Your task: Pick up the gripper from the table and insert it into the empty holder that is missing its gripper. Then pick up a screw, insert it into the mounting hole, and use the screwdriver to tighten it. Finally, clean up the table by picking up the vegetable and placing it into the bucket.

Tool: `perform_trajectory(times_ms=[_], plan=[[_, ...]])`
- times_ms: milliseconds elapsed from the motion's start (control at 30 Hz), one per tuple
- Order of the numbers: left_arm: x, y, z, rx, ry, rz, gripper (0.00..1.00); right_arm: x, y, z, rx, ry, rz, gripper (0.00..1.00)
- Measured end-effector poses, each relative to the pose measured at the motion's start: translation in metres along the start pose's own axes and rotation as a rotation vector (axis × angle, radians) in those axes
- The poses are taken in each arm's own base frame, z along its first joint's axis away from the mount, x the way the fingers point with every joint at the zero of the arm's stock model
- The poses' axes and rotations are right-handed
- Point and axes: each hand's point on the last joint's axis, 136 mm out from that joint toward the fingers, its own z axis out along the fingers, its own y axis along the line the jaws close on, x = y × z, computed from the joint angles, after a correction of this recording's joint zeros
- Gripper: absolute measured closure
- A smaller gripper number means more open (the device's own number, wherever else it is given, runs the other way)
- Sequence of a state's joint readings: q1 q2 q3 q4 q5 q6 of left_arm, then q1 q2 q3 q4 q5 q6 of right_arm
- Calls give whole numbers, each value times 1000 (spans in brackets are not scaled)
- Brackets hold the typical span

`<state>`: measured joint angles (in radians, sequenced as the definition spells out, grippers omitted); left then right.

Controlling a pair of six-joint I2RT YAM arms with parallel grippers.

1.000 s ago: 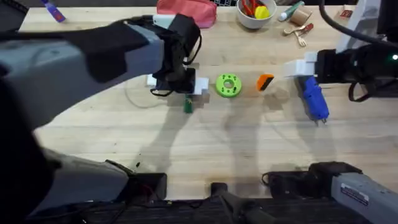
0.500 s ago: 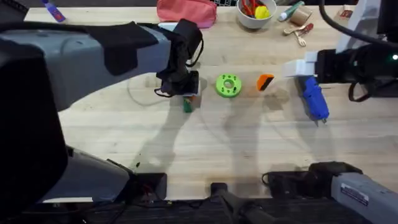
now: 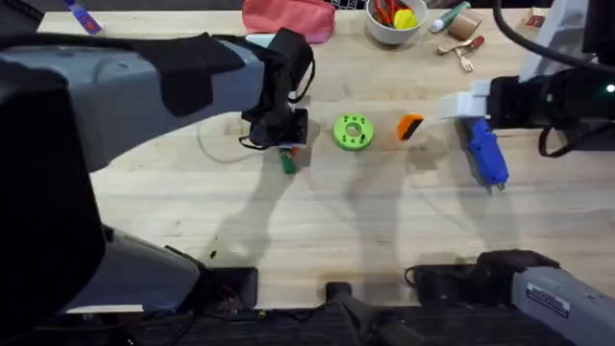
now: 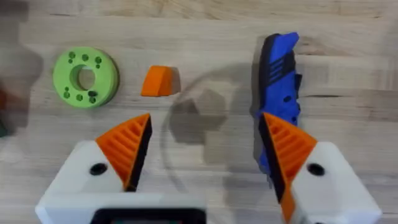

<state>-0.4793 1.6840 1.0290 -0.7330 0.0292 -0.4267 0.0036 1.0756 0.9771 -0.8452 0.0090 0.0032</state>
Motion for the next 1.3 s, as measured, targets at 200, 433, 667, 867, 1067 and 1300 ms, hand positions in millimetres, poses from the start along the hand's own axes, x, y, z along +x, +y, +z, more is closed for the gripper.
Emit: perform_trajectory(times_ms=[200,433,667,867,1067,1300], plan=[[-1,-1,-3,4,-10,0,987,0,0,0,0,0,0,8],[-24,-11,-55,60,-157,5,987,0,0,0,0,0,0,8],[-45,-18,-133,129,-381,32,987,0,0,0,0,-1,0,8],[-43,-14,-163,139,-467,37,987,0,0,0,0,0,0,8],[-40,-10,-175,132,-499,59,987,0,0,0,0,0,0,8],[-41,-8,-175,116,-503,69,287,0,0,0,0,2,0,8]])
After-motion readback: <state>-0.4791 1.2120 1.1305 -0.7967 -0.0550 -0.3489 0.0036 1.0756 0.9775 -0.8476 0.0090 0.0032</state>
